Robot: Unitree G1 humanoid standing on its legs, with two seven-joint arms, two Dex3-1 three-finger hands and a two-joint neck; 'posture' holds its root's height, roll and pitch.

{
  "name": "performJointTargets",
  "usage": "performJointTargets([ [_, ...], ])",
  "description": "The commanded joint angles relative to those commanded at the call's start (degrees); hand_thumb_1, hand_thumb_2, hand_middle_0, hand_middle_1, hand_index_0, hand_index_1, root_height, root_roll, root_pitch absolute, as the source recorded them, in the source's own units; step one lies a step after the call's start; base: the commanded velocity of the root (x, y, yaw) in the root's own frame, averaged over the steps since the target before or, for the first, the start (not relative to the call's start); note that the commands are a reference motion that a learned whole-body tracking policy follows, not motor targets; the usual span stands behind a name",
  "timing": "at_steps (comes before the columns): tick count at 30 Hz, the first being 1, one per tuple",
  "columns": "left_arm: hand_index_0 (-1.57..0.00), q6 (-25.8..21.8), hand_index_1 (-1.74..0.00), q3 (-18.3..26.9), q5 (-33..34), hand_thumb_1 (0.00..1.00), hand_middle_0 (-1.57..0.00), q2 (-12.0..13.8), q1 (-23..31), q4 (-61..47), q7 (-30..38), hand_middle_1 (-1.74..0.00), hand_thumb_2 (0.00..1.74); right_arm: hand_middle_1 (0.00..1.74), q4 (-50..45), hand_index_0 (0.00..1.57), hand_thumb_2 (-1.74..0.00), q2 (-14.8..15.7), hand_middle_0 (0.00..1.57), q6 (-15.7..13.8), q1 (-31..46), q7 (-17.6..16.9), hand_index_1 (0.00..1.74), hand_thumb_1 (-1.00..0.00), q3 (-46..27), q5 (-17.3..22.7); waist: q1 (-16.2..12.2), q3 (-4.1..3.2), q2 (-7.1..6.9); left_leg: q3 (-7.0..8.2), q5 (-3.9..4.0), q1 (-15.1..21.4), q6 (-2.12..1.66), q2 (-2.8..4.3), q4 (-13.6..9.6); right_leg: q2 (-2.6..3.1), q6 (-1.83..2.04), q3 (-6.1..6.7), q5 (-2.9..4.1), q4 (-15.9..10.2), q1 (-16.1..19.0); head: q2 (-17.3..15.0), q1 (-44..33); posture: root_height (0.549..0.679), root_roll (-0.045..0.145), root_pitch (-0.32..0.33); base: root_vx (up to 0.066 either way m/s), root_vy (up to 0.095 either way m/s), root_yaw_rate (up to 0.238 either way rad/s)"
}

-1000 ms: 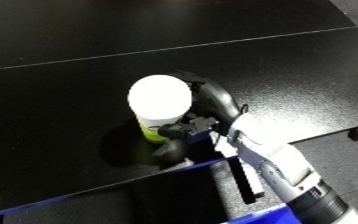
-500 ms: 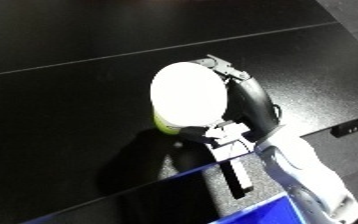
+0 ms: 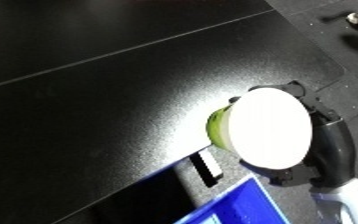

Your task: Pick up the object and place it into the box

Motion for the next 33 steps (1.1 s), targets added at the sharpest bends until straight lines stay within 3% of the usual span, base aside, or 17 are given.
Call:
performJointTargets([
  [3, 0.0, -1.27, 0.0, 0.59, -1.26, 0.0, 0.0, -0.9, 0.59, -0.12, 0.12, 0.0, 0.0, 1.13, -0.07, 1.02, -1.13, 1.12, 1.02, -3.28, 5.81, -1.3, 1.13, -0.65, -3.01, -0.94, -1.66, 0.42, 0.29, 1.2, 0.09, 1.23, 0.15, 0.2, -0.74, 0.53, -0.08, 0.66, -0.03, -0.53, 0.37, -1.52, 0.44, 0.628, 0.068, -0.028, -0.026, 0.061, -0.213],
  [6, 0.0, -1.81, 0.0, 0.84, -2.03, 0.0, 0.0, -1.3, 0.74, -0.25, 0.23, 0.0, 0.0, 1.13, -0.04, 1.02, -1.13, 1.63, 1.02, -4.59, 8.41, -1.95, 1.13, -0.65, -4.11, -1.91, -2.37, 0.65, 0.44, 1.81, 0.08, 1.78, 0.24, 0.28, -1.11, 0.76, -0.09, 0.95, -0.02, -0.8, 0.49, -1.52, 0.44, 0.629, 0.07, -0.027, -0.018, 0.031, -0.098],
  [7, 0.0, -2.14, 0.0, 1.06, -2.51, 0.0, 0.0, -1.53, 0.84, -0.17, 0.0, 0.0, 0.0, 1.13, 0.43, 1.02, -1.13, 1.97, 1.02, -5.59, 9.83, -1.68, 1.13, -0.65, -4.7, -1.64, -2.95, 0.94, 0.65, 2.12, 0.36, 2.15, 0.2, 0.18, -1.42, 0.95, -0.17, 1.21, -0.01, -0.94, 0.59, -7.91, 2.78, 0.629, 0.071, -0.028, -0.042, 0.104, -0.183],
  [11, 0.0, -3.89, 0.0, 1.97, -4.85, 0.0, 0.0, -2.54, 1.89, 0.58, -1.53, 0.0, 0.0, 1.13, 3.68, 1.02, -1.13, 4.08, 1.02, -10.85, 16.94, 1.31, 1.13, -0.65, -7.33, 1.51, -5.81, 2.25, 1.75, 3.52, 1.62, 4.07, 0.02, -0.35, -2.92, 1.92, -0.5, 2.55, -0.16, -1.44, 1.17, -9.55, 3.65, 0.63, 0.077, -0.033, -0.038, 0.133, -0.229],
  [12, 0.0, -4.02, 0.0, 1.98, -4.98, 0.0, 0.0, -2.58, 2.07, 0.69, -1.7, 0.0, 0.0, 1.13, 4.05, 1.02, -1.13, 4.32, 1.02, -11.23, 17.41, 1.82, 1.13, -0.65, -7.44, 2.02, -5.97, 2.29, 1.83, 3.59, 1.65, 4.21, 0.01, -0.39, -3.01, 1.99, -0.5, 2.65, -0.22, -1.42, 1.21, -9.55, 3.65, 0.63, 0.077, -0.033, 0.002, 0.035, -0.06],
  [13, 0.0, -4.07, 0.0, 2.07, -5.19, 0.0, 0.0, -2.7, 2.36, 0.86, -1.97, 0.0, 0.0, 1.13, 5.55, 1.02, -1.13, 4.73, 1.02, -11.44, 18.24, 3.09, 1.13, -0.65, -7.37, 2.56, -6.31, 2.37, 1.99, 3.81, 1.69, 4.66, 0.08, -0.53, -3.4, 2.07, -0.54, 2.87, -0.19, -1.77, 1.44, -13.86, 5.73, 0.63, 0.078, -0.034, -0.008, 0.094, -0.134],
  [17, 0.0, -4.14, 0.0, 2.4, -6.0, 0.0, 0.0, -3.13, 3.51, 1.39, -2.99, 0.0, 0.0, 1.13, 13.8, 1.02, -1.13, 7.0, 1.02, -11.81, 21.06, 9.51, 1.13, -0.65, -6.14, 6.54, -7.52, 2.56, 2.63, 4.58, 1.75, 6.52, 0.41, -1.17, -5.13, 2.36, -0.72, 3.64, -0.02, -3.34, 2.37, -14.92, 6.33, 0.633, 0.083, -0.037, -0.009, 0.092, -0.127],
  [18, 0.0, -4.15, 0.0, 2.4, -6.01, 0.0, 0.0, -3.12, 3.58, 1.39, -3.05, 0.0, 0.0, 1.13, 14.74, 1.02, -1.13, 7.28, 1.02, -11.91, 21.06, 10.15, 1.13, -0.65, -5.89, 7.04, -7.54, 2.54, 2.66, 4.58, 1.74, 6.61, 0.44, -1.21, -5.23, 2.37, -0.72, 3.65, -0.02, -3.39, 2.41, -14.92, 6.33, 0.633, 0.083, -0.037, -0.002, 0.012, -0.017],
  [19, 0.0, -4.07, 0.0, 2.31, -5.94, 0.0, 0.0, -3.06, 3.57, 1.32, -3.11, 0.0, 0.0, 1.13, 16.14, 1.02, -1.13, 7.64, 1.02, -11.82, 21.45, 10.69, 1.13, -0.65, -5.22, 7.24, -7.49, 2.46, 2.73, 4.6, 1.8, 6.86, 0.46, -1.31, -5.63, 2.34, -0.71, 3.63, 0.07, -3.7, 2.56, -17.21, 8.13, 0.634, 0.083, -0.036, -0.024, 0.012, 0.026],
  [23, 0.0, -3.46, 0.0, 1.67, -5.64, 0.0, 0.0, -2.57, 3.03, 1.22, -3.23, 0.0, 0.0, 1.13, 23.21, 1.02, -1.13, 8.73, 1.02, -11.01, 22.44, 11.23, 1.13, -0.65, -1.94, 7.29, -6.97, 1.89, 3.15, 4.5, 2.34, 7.91, 0.44, -1.83, -7.55, 2.14, -0.64, 3.42, 0.56, -5.4, 3.45, -18.25, 10.88, 0.637, 0.082, -0.034, -0.035, 0.003, 0.053],
  [27, 0.0, -2.43, 0.0, 0.99, -5.35, 0.0, 0.0, -2.12, 1.87, 1.47, -3.03, 0.0, 0.0, 0.78, 32.49, 0.71, -0.78, 8.3, 0.71, -10.19, 20.97, 10.7, 0.78, -0.45, 0.82, 7.28, -6.0, 1.22, 3.65, 4.15, 2.72, 8.34, 0.32, -2.24, -8.39, 1.82, -0.7, 2.95, 0.81, -6.28, 4.17, -18.63, 13.03, 0.639, 0.083, -0.035, -0.029, -0.005, 0.068],
  [33, 0.0, -1.69, 0.0, 0.47, -4.3, 0.0, 0.0, -1.75, 1.01, 1.79, -3.09, 0.0, 0.0, 0.26, 43.28, 0.24, -0.26, 7.47, 0.24, -10.24, 18.29, 12.6, 0.26, -0.15, 3.17, 10.23, -4.78, 0.66, 4.04, 3.45, 3.03, 8.24, 0.13, -2.75, -8.59, 1.49, -0.84, 2.35, 0.91, -6.63, 4.63, -18.58, 14.39, 0.64, 0.083, -0.036, -0.022, -0.012, 0.068],
])
